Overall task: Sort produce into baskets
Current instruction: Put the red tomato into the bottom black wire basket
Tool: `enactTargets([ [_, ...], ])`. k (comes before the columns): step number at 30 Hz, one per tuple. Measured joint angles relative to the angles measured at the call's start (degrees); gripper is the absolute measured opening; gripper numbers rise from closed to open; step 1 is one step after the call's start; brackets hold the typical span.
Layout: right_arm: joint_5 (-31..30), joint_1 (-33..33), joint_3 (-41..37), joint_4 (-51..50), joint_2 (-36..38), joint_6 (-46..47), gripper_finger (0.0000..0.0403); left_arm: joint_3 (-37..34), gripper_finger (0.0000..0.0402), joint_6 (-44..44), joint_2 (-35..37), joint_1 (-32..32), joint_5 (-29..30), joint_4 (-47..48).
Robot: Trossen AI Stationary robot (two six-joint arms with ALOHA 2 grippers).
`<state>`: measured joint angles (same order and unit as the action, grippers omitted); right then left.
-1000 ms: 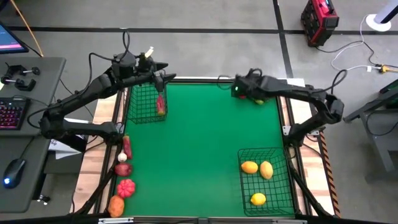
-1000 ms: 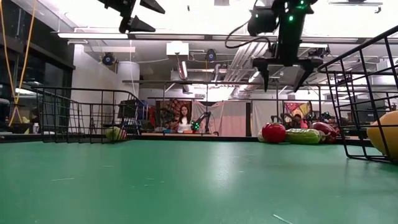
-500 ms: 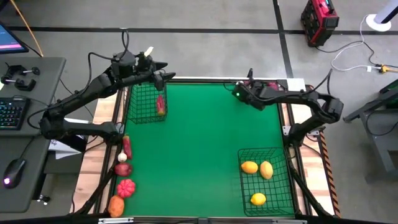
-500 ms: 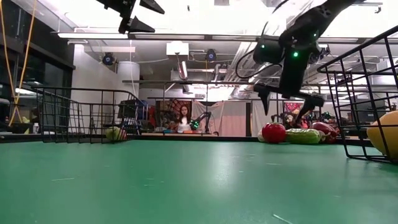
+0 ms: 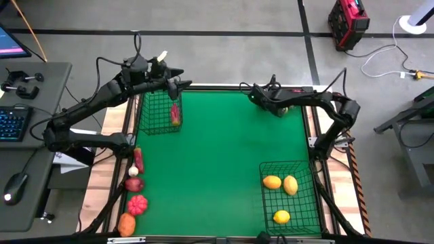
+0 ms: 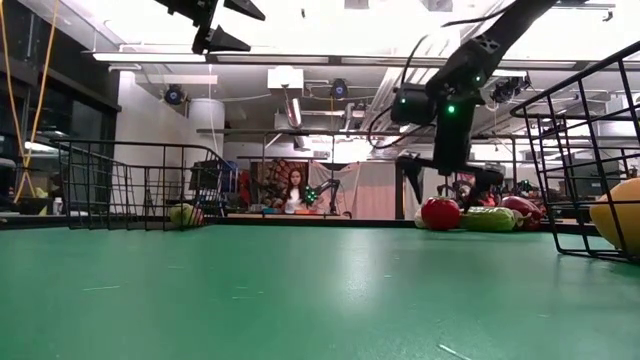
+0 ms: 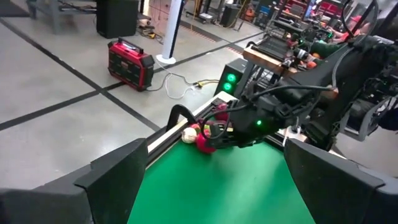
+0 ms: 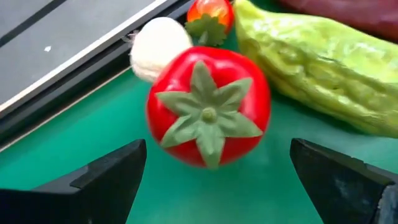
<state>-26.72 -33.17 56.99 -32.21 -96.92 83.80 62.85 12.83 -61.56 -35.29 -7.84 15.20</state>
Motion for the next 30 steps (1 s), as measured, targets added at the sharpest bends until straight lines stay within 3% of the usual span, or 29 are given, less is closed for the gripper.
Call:
enactTargets([
  [9, -3.5, -0.6, 0.0, 1.0, -1.5, 3.2, 0.0372, 0.0, 0.0367, -1.4, 0.0, 0.0, 0.0, 0.0],
  [30, 0.4, -2.2, -1.6, 5.7, -1.6, 3.2, 0.036, 0.0, 0.0367, 0.5, 0.0, 0.0, -0.2, 2.5],
])
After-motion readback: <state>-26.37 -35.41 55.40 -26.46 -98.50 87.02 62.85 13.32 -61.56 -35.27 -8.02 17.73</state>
